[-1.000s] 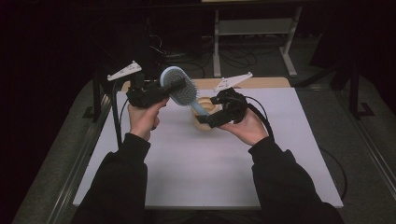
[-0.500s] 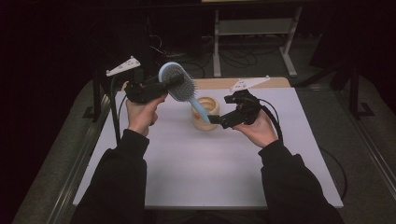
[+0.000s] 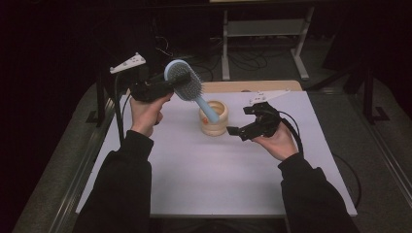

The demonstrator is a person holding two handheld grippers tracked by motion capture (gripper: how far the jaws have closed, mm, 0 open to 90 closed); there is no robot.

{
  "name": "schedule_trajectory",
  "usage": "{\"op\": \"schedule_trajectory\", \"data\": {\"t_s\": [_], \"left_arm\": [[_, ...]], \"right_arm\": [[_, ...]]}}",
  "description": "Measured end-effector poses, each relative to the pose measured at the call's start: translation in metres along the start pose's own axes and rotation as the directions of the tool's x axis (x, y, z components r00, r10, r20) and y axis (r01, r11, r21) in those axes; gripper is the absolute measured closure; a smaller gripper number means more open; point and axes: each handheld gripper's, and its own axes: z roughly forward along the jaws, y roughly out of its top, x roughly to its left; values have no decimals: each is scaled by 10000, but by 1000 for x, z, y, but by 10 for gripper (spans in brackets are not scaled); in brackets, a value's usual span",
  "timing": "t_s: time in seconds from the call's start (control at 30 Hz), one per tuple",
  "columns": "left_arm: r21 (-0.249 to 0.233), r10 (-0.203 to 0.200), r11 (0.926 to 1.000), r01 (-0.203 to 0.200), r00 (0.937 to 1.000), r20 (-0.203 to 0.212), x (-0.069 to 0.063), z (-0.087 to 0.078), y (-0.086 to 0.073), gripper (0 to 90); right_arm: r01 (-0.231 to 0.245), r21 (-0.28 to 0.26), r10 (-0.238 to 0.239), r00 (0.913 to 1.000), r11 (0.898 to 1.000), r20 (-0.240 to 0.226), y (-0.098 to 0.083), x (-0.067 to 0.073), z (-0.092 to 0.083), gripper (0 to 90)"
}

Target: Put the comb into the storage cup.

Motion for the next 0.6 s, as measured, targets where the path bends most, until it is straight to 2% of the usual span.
{"op": "schedule_trajectory", "data": {"t_s": [0.17, 0.3, 0.4, 0.6], "left_arm": [[41, 118, 9999, -118, 9999, -23, 1, 2, 4, 539], [91, 173, 9998, -172, 9998, -122, 2, 5, 9, 538], [233, 342, 9992, -336, 9991, -260, 3, 7, 12, 538], [121, 378, 9992, -374, 9986, -368, 6, 10, 17, 538]], "right_arm": [[-164, -121, 164, 9999, 9998, -22, -9, -3, -7, 0], [-53, -167, 56, 9997, 9998, 236, -17, -3, -11, 0], [-41, -175, 45, 9997, 9998, 224, -25, -3, -11, 0], [-224, -268, 230, 9995, 9994, 196, -42, -6, -13, 0]]}}
